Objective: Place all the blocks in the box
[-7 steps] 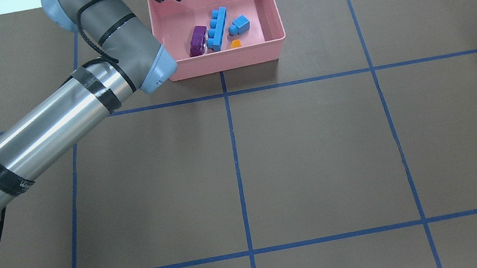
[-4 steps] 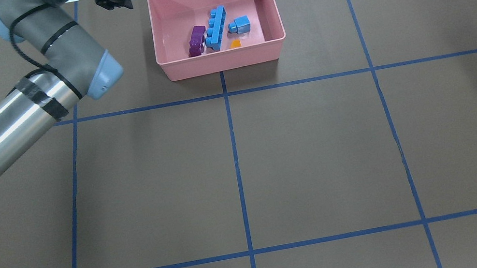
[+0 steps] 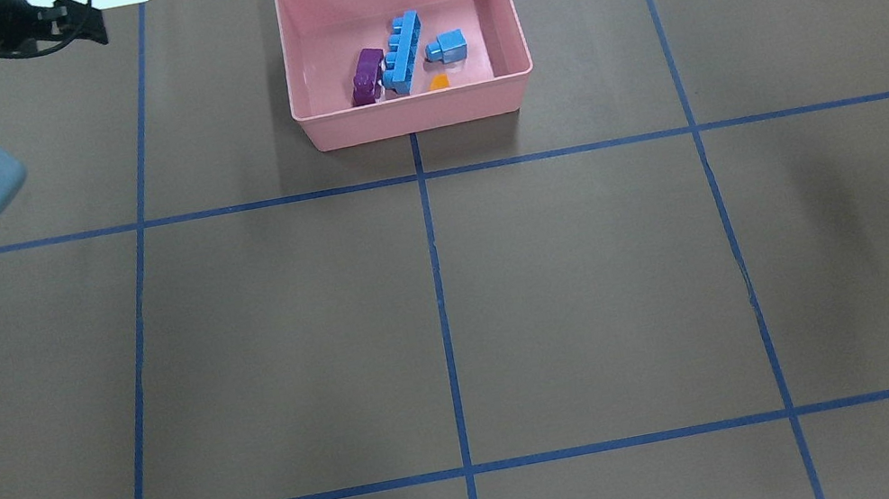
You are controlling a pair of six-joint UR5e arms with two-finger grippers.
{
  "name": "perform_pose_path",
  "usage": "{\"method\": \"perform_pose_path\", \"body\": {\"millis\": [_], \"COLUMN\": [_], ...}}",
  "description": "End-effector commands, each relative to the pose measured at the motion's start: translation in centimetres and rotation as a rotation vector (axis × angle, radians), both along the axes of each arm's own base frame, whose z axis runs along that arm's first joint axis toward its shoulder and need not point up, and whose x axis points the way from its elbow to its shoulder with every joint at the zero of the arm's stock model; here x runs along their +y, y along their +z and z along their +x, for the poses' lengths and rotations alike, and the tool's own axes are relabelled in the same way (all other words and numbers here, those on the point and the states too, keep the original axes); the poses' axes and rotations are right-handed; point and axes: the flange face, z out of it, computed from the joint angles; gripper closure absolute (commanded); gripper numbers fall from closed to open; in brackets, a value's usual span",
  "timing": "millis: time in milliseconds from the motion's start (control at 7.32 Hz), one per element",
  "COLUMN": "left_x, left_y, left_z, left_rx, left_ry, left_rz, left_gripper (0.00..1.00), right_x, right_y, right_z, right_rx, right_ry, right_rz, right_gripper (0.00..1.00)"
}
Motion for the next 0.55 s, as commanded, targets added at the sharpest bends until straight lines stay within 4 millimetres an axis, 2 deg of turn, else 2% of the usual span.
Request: {"method": "perform_pose_path", "body": {"millis": [0,137,273,410], "left_x": [4.3,5.8,8.2,9.1], "left_y": [10.4,12.7,16.8,18.4], "left_z": [-9.7,-13.0,-16.4,-18.2], "left_rx": [-0.172,-0.214,-0.276,-0.320], "left_ry": [0.057,0.067,0.109,0.138], "left_rz": [0.041,0.052,0.057,0.076], "left_gripper": [0.00,0.00,0.00,0.00], "right_x": [-0.8,-2.4,-4.0,-5.3], "right_y": [-9.6,-13.5,-16.4,-17.8], "right_z": [-12.6,-17.7,-22.9,-27.1], "right_rx": [-0.143,-0.153,-0.178,-0.213], "right_ry": [0.090,0.134,0.156,0.168], "right_rz": [-0.034,-0.008,-0.001,-0.019], "right_gripper": [1.00,1.00,1.00,1.00]}}
